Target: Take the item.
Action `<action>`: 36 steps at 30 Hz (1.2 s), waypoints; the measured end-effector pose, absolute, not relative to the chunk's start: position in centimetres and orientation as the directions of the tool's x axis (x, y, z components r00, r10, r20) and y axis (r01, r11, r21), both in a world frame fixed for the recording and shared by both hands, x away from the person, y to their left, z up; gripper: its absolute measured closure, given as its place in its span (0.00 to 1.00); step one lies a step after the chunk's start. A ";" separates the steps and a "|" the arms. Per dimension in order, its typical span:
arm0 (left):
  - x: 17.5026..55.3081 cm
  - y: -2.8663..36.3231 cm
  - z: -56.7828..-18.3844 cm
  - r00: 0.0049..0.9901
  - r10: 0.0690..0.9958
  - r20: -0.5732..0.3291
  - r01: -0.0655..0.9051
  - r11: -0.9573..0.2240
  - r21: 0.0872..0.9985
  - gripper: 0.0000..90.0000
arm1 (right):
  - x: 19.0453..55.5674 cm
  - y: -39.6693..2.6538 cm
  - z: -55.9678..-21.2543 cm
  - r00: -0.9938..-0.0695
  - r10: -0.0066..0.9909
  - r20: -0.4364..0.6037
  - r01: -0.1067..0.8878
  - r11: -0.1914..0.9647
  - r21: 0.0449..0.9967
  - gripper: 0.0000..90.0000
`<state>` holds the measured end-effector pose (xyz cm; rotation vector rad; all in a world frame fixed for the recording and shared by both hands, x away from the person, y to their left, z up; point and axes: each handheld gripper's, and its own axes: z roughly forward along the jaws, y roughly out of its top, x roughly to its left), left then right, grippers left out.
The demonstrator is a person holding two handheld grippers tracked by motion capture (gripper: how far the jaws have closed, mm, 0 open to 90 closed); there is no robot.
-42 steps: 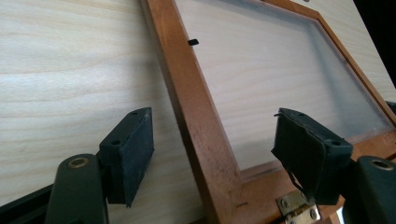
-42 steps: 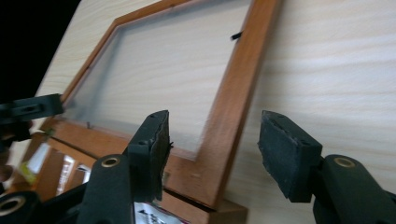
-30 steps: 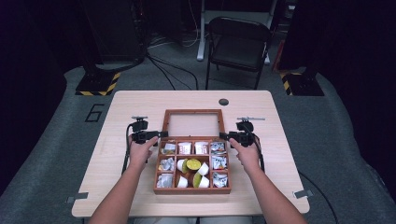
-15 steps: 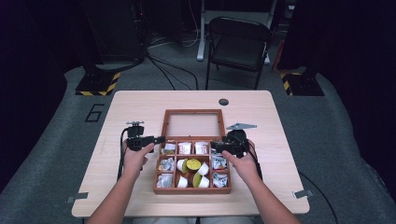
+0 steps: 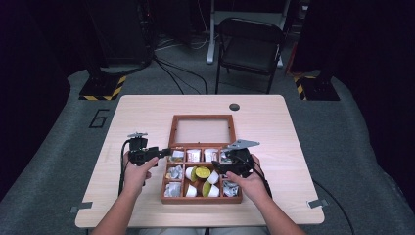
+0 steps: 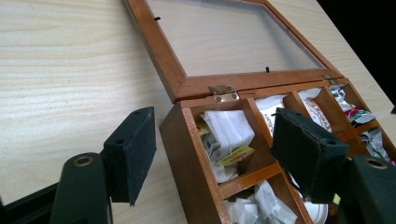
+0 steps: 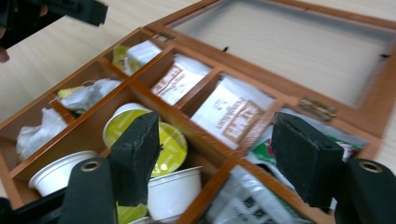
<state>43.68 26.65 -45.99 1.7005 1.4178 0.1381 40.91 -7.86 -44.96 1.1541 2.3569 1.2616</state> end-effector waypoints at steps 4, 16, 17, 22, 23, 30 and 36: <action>43.3 26.7 -45.8 0.340 0.836 -0.431 0.732 0.053 0.679 0.34 | 40.6 -6.9 -45.7 -0.683 0.716 0.144 0.531 0.352 0.770 0.38; 42.5 27.1 -45.6 0.356 0.831 -0.429 0.720 0.049 0.692 0.32 | 40.6 -4.3 -46.8 -0.738 0.658 0.147 0.532 0.434 0.727 0.43; 42.5 27.1 -45.6 0.356 0.831 -0.429 0.720 0.049 0.692 0.32 | 40.6 -4.3 -46.8 -0.738 0.658 0.147 0.532 0.434 0.727 0.43; 42.0 27.3 -45.5 0.352 0.828 -0.436 0.717 0.060 0.694 0.32 | 40.9 -3.4 -47.3 -0.747 0.651 0.137 0.536 0.466 0.704 0.47; 42.0 27.3 -45.5 0.352 0.828 -0.436 0.717 0.060 0.694 0.32 | 40.9 -3.4 -47.3 -0.747 0.651 0.137 0.536 0.466 0.704 0.47; 41.7 28.0 -45.4 0.346 0.828 -0.441 0.713 0.074 0.698 0.32 | 40.5 -1.8 -47.9 -0.774 0.632 0.041 0.489 0.554 0.674 0.46; 41.7 28.2 -45.4 0.335 0.829 -0.448 0.714 0.087 0.695 0.32 | 40.6 -1.8 -47.9 -0.783 0.613 0.104 0.506 0.531 0.680 0.41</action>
